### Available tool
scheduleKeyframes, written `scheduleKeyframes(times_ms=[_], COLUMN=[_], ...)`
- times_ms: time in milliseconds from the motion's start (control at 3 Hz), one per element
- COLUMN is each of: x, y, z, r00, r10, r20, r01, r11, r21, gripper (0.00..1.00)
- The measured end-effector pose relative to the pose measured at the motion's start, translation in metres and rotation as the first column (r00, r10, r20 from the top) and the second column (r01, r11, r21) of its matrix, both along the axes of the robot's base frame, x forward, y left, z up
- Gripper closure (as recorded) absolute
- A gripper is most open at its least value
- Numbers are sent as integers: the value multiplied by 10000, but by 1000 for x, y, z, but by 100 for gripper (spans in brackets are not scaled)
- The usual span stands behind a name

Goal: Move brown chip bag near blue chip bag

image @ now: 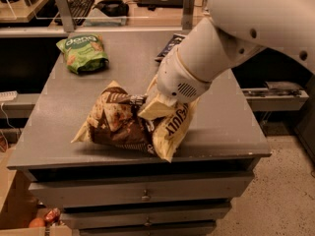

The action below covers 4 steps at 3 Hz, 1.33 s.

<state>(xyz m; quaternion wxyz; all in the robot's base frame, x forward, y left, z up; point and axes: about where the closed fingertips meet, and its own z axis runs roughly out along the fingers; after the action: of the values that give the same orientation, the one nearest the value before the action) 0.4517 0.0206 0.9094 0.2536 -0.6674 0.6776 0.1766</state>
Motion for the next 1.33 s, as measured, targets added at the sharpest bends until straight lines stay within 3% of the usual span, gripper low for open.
scheduleKeyframes(times_ms=[333,667,1000,1333], x=[3,26,63,107], y=[-20,-55,-103,-150], z=[5,10,17,23], r00=[9973,9846,9545,9035], r10=[-643,-1539,-2717,-4054], r20=[342,829,1226,1388], r01=[636,1481,2513,3672], r11=[9977,9863,9547,8995], r21=[217,722,1592,2370], gripper=[100,100,100,100])
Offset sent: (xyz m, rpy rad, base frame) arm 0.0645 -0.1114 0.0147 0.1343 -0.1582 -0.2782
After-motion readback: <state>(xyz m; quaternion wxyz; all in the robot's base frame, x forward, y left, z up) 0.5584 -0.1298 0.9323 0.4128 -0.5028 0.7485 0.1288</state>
